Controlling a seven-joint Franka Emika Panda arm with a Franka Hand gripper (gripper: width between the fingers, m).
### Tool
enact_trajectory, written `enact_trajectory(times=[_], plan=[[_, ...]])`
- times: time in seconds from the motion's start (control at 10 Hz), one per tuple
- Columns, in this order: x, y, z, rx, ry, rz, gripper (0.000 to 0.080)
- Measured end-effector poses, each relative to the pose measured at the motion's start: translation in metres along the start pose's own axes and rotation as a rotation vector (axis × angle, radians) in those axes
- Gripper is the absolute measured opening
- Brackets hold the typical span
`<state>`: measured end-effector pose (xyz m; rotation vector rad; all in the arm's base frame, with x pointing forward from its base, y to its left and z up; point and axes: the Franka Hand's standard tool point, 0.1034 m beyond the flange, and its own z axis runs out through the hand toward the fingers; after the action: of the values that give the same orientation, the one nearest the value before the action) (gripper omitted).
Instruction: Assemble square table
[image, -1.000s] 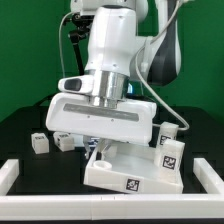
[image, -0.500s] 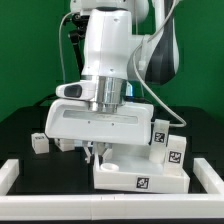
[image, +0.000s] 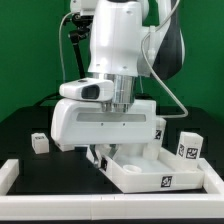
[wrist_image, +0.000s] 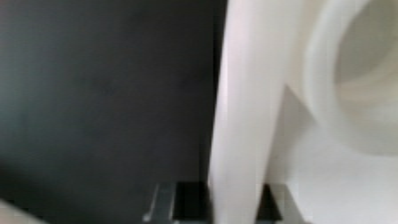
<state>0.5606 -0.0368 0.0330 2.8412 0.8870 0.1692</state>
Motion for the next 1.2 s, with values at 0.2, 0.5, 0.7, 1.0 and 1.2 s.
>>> enact_trajectory(times=[0.2,0.5,0.7,1.0,1.2], plan=[[-0.008,0.006,0.006,0.006,-0.003,-0.182,0.0064],[0.002,0.006,0.004,0.01,-0.028,-0.411,0.0064],[0.041,0.013,0.007,0.009,-0.045,-0.685,0.0062],[0.045,0.013,0.011,0.01,-0.053,-0.839,0.0062],[0.051,0.01,0.01,0.008,-0.049,-0.859,0.0062]])
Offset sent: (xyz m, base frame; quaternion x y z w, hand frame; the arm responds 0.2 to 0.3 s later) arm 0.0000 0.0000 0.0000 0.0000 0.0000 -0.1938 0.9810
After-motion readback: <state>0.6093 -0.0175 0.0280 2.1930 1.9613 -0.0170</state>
